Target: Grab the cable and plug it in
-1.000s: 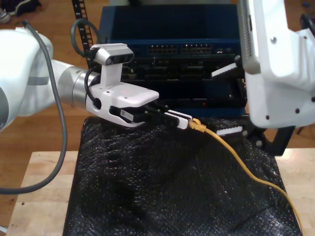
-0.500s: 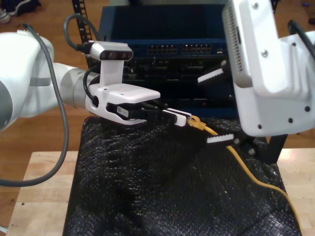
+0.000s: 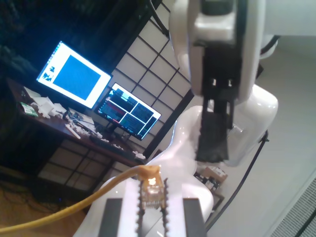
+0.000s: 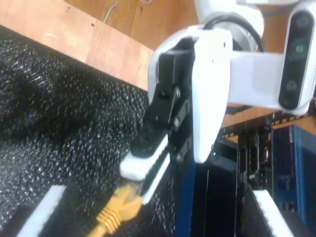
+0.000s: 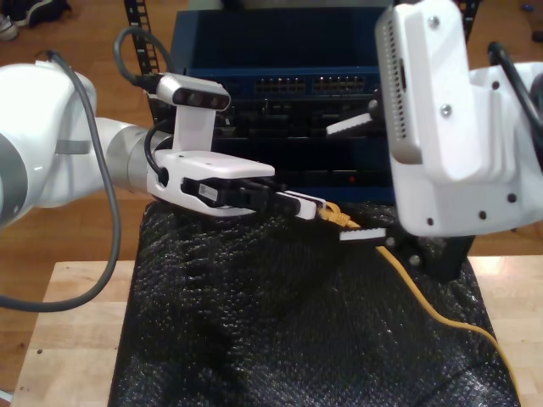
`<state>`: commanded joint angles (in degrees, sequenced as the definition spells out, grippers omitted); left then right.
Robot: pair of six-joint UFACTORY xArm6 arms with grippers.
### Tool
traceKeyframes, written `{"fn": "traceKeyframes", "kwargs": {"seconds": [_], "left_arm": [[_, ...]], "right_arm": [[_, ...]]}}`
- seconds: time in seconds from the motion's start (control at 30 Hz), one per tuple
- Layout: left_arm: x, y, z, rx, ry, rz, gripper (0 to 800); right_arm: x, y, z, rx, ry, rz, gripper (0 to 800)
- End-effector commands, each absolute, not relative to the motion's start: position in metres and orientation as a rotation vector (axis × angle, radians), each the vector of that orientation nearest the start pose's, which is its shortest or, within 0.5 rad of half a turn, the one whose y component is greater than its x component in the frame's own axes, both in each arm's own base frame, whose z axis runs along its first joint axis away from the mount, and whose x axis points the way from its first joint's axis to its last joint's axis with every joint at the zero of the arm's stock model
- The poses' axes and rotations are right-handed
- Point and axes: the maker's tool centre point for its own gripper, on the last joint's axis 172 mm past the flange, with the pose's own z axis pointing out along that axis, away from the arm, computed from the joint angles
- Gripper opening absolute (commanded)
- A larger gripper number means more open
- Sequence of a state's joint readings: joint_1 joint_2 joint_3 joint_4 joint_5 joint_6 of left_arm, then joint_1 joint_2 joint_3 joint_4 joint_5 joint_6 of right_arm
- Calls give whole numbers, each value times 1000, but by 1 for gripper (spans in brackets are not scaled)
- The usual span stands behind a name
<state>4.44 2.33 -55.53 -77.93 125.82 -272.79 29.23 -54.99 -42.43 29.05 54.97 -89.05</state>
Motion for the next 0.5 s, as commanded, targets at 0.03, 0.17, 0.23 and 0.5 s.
{"fn": "traceKeyframes", "kwargs": {"seconds": [0.03,0.17,0.23,0.5], "left_arm": [[299,-233,421,1026,-875,290,6],[312,-223,426,1005,-816,314,5],[314,-221,427,993,-803,320,6],[316,-219,429,988,-793,331,6]], "right_arm": [[275,252,471,1652,2386,1375,798],[278,253,468,1647,2375,1386,798],[279,253,469,1620,2370,1397,798],[287,258,461,1578,2319,1453,797]]}}
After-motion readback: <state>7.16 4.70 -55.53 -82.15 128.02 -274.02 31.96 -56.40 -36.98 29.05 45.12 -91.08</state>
